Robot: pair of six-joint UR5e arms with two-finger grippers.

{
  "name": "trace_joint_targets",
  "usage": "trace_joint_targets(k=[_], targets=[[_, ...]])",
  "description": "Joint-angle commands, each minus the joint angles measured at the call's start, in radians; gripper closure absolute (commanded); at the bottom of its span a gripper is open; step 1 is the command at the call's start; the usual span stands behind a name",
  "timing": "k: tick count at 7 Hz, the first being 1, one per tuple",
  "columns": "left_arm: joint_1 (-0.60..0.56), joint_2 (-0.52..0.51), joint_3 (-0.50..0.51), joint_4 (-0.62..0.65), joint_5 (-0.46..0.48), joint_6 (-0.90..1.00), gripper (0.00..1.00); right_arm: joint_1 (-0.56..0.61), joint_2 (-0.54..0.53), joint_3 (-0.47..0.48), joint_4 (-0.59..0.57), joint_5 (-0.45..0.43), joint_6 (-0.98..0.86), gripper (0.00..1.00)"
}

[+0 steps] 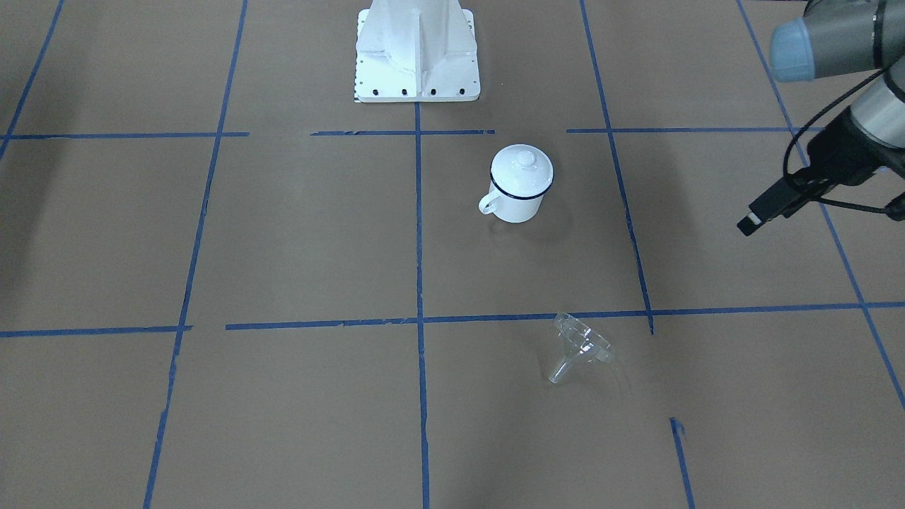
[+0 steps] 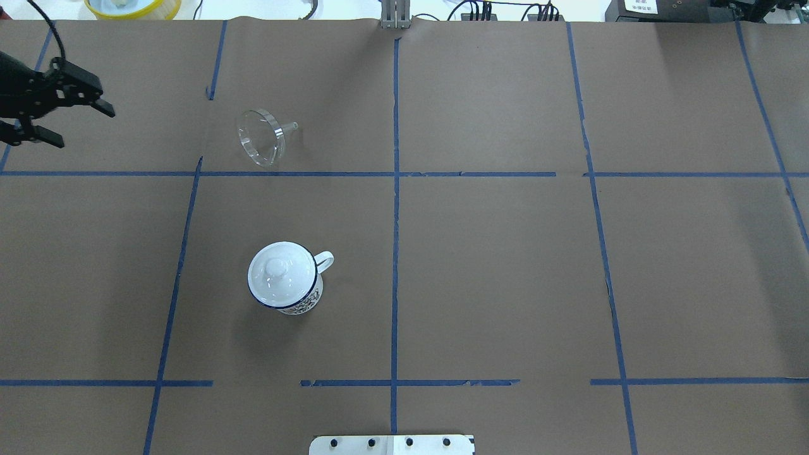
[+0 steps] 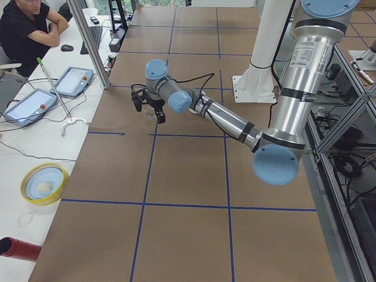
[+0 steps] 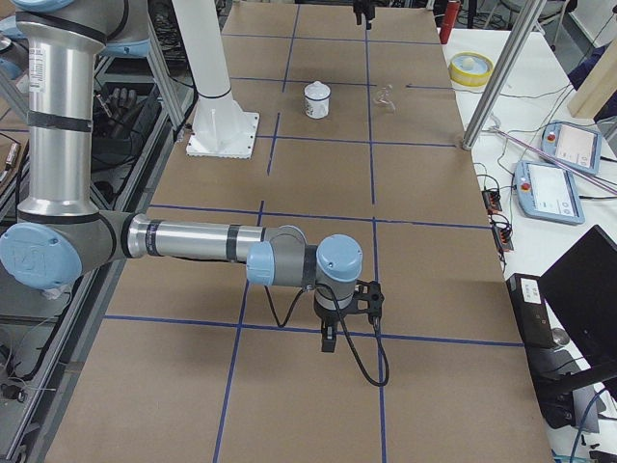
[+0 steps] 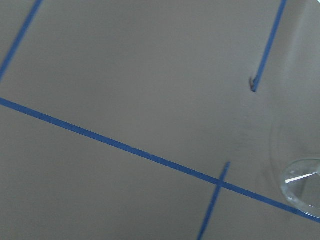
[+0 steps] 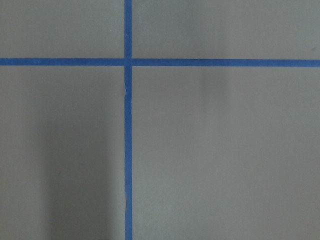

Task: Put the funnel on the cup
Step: 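Move the left gripper over the white lid on the mug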

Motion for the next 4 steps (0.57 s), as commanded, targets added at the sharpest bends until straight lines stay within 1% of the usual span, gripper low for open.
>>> trace_joint_targets(k=[1, 2, 3, 4], targets=[[0.222, -0.104, -0.018, 0.0, 0.112, -0.404, 0.0, 0.0, 0.0, -0.001, 0.0, 0.0, 0.0, 0.0], [0.275, -0.114, -0.037, 0.037, 0.153, -0.474, 0.0, 0.0, 0.0, 0.0, 0.0, 0.0, 0.0, 0.0], [0.318, -0.182, -0.046, 0.186, 0.156, -0.52, 0.0, 0.0, 0.0, -0.001, 0.0, 0.0, 0.0, 0.0], [0.336, -0.265, -0.046, 0.319, 0.193, -0.528, 0.0, 0.0, 0.0, -0.001, 0.0, 0.0, 0.0, 0.0]])
